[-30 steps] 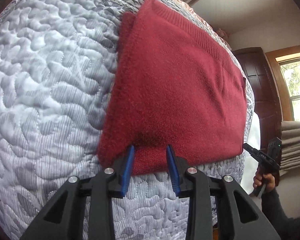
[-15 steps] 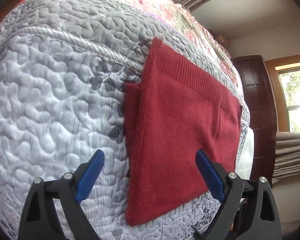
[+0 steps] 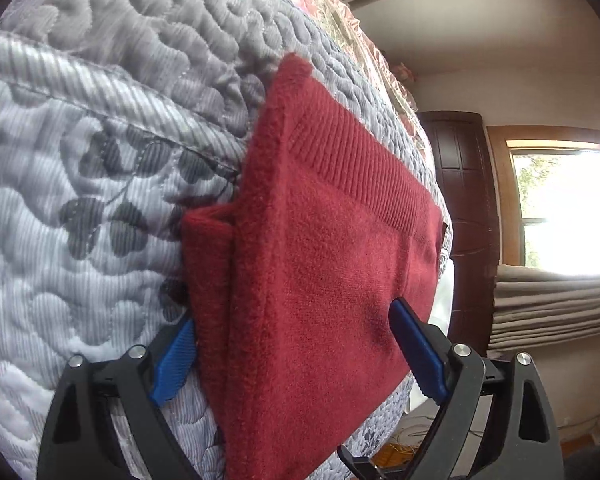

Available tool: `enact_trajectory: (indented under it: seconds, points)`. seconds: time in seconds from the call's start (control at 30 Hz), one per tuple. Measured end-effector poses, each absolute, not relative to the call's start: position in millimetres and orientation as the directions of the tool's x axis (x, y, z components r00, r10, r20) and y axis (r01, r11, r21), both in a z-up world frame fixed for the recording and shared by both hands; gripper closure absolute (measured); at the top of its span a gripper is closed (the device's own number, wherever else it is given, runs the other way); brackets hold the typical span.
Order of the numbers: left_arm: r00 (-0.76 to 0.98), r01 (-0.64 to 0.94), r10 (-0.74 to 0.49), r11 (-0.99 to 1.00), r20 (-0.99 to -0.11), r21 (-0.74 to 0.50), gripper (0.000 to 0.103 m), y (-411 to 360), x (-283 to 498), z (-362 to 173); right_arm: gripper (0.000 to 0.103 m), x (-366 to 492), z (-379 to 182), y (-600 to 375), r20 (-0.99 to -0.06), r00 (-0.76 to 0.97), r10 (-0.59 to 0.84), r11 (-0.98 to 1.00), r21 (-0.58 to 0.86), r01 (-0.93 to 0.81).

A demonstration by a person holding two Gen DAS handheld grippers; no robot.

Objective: Fold small clothes

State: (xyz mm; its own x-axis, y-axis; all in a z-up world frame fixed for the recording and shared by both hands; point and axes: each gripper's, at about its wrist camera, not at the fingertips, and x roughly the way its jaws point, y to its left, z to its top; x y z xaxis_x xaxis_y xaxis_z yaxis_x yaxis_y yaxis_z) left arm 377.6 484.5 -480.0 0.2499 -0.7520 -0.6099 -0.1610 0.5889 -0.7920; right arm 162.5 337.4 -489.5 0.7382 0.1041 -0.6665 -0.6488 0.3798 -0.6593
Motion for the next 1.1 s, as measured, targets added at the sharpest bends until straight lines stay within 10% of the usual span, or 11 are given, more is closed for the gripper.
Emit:
enact_trajectory:
  seconds: [0.53,1.1]
  points:
    - [0.091,-0.322,-0.781,0.564,-0.618,-0.760,0.084,501,392,-517,0.067,226,-458,369,-0.795,0.593,0.125,0.557,-0.438,-0.705]
    - [0.094,-0.294,-0.743,0.615,-0.663,-0.731,0.088,483,400,-470,0.074,248,-405,343,-0.816,0.553,0.169,0.681,-0.309,-0.664]
